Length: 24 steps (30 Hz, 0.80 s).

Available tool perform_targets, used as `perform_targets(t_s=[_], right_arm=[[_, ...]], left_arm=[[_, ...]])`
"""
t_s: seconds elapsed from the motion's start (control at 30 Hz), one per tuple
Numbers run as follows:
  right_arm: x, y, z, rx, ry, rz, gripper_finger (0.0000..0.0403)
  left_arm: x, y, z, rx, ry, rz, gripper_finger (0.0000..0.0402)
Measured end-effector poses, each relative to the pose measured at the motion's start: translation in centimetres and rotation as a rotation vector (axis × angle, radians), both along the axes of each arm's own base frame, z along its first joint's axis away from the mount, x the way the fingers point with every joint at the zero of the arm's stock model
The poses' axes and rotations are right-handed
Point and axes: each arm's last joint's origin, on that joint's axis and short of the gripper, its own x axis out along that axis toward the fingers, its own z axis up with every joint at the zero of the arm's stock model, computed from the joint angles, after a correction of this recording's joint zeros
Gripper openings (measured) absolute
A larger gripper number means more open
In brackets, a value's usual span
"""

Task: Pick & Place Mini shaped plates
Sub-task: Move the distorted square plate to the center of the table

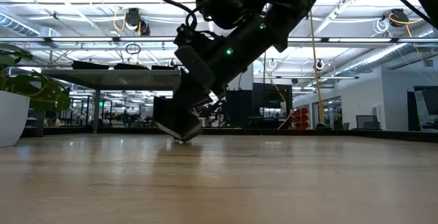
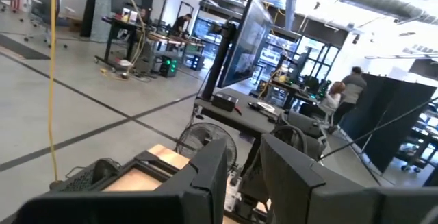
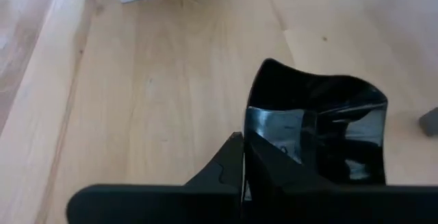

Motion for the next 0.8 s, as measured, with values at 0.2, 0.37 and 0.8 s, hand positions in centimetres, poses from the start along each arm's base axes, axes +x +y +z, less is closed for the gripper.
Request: perform_targets(t_s=[0.2, 0.37, 0.8], right_arm=[[0.0, 0.0, 0.7, 0.005, -0.025, -0.002, 0.0069], [-1.0, 0.5, 3.4, 0.043, -0.024, 0.005, 0.0137], [-12.2, 2.1, 13.9, 0.302, 0.269, -0.214, 0.0144]], left_arm=[[0.0, -0.2, 0.0, 0.001, 0.0, -0.007, 0.0093], [0.0, -0.2, 0.0, 0.001, -0.001, -0.009, 0.0093], [0.1, -0.7, -0.2, 0.0, 0.018, -0.027, 0.0093]])
